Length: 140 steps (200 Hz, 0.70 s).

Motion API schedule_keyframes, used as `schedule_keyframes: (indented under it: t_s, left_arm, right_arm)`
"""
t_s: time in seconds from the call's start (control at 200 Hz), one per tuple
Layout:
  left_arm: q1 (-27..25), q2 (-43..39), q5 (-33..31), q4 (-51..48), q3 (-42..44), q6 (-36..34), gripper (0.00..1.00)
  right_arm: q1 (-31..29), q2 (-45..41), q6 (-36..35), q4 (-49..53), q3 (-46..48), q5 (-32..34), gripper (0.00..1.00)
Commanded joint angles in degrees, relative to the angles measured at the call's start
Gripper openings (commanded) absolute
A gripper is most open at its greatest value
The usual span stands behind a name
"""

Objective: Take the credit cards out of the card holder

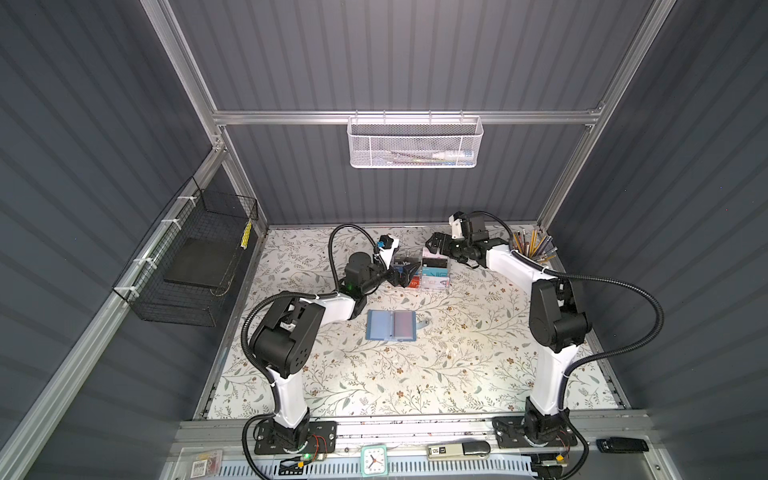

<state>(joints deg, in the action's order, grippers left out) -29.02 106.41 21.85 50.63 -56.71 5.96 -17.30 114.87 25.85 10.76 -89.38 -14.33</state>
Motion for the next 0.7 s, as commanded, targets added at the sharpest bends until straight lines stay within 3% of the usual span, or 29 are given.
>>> schedule_keyframes:
  t_s: [0.0, 0.075, 0.215, 0.445, 0.695]
  left_arm:
    - [-0.2, -3.2, -1.8, -3.6, -0.5, -1.5, 1.00]
    - [-0.2, -4.5, -2.5, -6.5, -1.1, -2.1, 1.00]
    - [-0.2, -8.1, -9.9, -13.4, -1.1, -4.0, 1.00]
    - [0.7, -18.1, -30.8, -26.1, 3.2, -9.3, 1.00]
    - [5.5, -25.6, -46.6, -29.8, 13.5, -10.8, 1.00]
  right_arm:
    - [-0.3, -3.2, -1.6, 2.0, -0.8, 1.2, 0.99]
    - [-0.2, -4.6, -2.4, 3.3, -0.9, 1.9, 0.99]
    - [0.5, -9.8, -4.0, 4.9, 1.6, 4.1, 0.99]
    - [3.9, -23.3, -6.6, 4.1, 14.7, 11.5, 0.99]
    - [7.7, -36.2, -9.3, 3.1, 31.2, 24.3, 0.99]
